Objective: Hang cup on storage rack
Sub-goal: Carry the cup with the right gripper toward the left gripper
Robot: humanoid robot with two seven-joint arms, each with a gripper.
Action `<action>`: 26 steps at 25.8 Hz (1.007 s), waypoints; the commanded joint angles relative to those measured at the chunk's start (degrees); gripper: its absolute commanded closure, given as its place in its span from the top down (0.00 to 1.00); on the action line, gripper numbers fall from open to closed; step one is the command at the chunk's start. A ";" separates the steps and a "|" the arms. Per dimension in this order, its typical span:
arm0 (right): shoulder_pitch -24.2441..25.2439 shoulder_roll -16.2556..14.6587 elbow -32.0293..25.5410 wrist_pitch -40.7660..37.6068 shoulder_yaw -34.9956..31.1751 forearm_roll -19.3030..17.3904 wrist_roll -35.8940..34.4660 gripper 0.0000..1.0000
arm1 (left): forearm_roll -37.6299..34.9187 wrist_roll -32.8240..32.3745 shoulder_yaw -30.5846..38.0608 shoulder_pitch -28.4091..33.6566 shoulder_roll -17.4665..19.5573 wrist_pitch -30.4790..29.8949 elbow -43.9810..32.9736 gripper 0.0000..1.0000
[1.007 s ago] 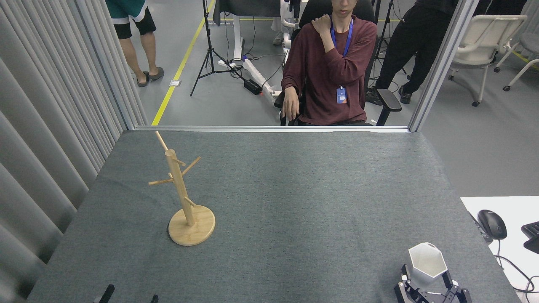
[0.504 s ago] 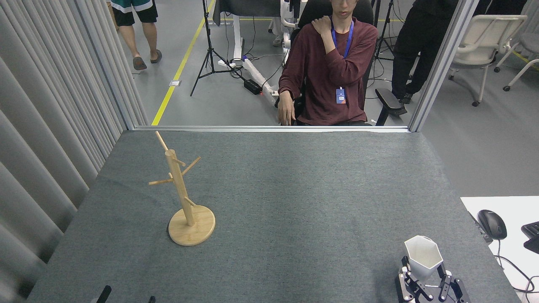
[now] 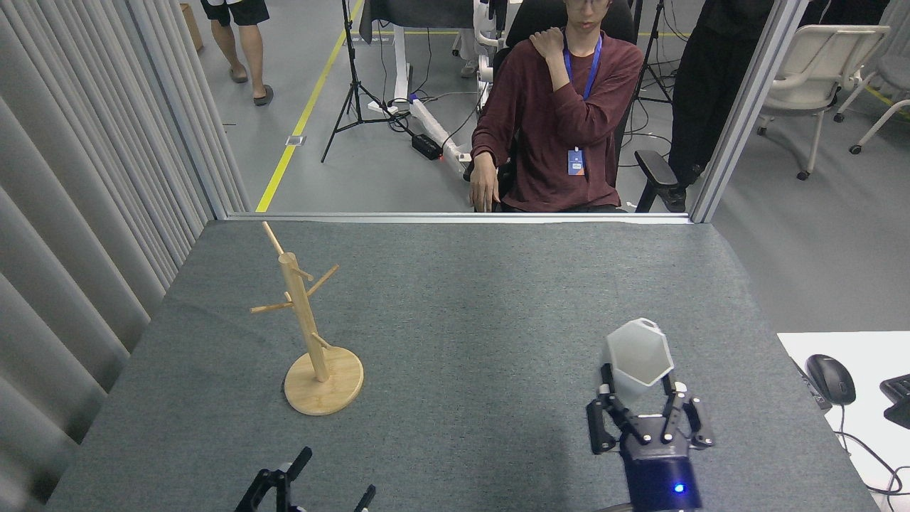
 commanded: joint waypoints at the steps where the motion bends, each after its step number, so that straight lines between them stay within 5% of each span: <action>1: 2.70 1.64 -4.99 0.36 10.66 3.07 0.01 0.56 | -1.62 -1.33 -2.77 -1.63 -1.12 -0.24 0.72 1.00; 9: 6.21 4.19 -5.52 1.86 21.12 10.19 -0.34 0.56 | -1.70 -1.95 -3.38 -1.63 -1.29 -0.24 0.63 1.00; 17: 6.39 4.46 -3.85 5.72 30.96 13.53 -0.34 0.56 | -1.62 -1.95 -3.38 -2.16 -1.29 -1.73 0.19 1.00; 26: 7.88 3.93 -3.06 5.99 32.72 14.23 -1.66 0.57 | -1.53 -2.04 -3.47 -4.62 -3.23 -2.00 -0.16 1.00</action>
